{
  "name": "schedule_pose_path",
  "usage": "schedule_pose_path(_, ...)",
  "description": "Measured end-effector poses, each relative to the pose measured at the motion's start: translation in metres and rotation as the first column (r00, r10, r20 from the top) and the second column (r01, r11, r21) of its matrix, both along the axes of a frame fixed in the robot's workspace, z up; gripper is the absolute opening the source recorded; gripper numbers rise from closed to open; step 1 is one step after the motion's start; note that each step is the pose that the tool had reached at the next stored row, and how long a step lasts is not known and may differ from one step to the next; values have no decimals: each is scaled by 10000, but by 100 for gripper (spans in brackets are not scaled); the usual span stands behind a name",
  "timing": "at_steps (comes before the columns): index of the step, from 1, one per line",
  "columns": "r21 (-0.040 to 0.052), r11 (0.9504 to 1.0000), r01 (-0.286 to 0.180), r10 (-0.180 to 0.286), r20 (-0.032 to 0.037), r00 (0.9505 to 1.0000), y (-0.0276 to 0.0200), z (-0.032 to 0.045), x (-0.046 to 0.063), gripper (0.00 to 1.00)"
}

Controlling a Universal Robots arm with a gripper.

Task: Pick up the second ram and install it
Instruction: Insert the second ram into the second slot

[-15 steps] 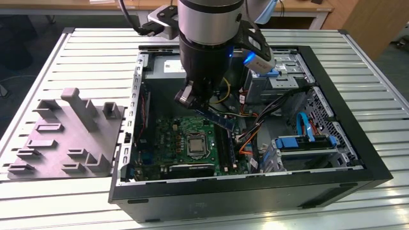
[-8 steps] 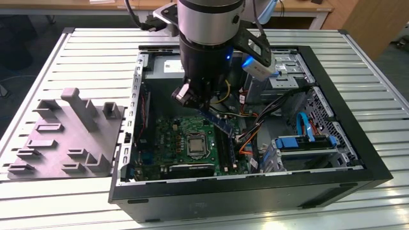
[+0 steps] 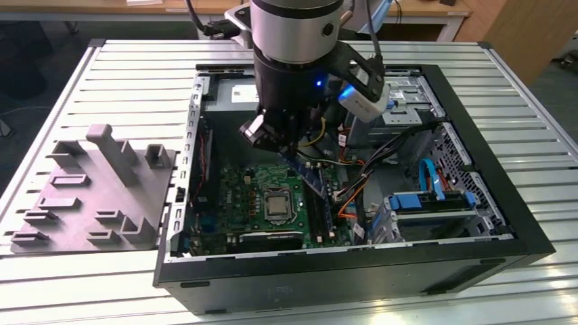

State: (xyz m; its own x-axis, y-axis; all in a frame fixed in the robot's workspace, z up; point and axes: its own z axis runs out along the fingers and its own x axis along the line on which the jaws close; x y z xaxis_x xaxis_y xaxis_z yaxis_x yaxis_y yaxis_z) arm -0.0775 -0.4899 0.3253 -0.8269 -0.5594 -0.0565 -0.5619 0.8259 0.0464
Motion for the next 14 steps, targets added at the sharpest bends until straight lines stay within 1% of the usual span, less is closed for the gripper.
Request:
schedule_pose_path(2, -1, 9993, 375, -375, 0, 9993, 0, 0, 0, 12)
schedule_pose_path(4, -1, 9973, 734, -734, 0, 9973, 0, 0, 0, 12)
schedule_pose_path(7, -1, 9919, 1272, -1272, 0, 9919, 0, 0, 0, 12)
schedule_pose_path(9, -1, 9867, 1628, -1628, 0, 9867, 0, 0, 0, 12)
schedule_pose_path(11, 0, 9799, 1996, -1996, 0, 9799, 0, 0, 0, 12)
schedule_pose_path(14, 0, 9677, 2523, -2523, 0, 9677, 0, 0, 0, 12)
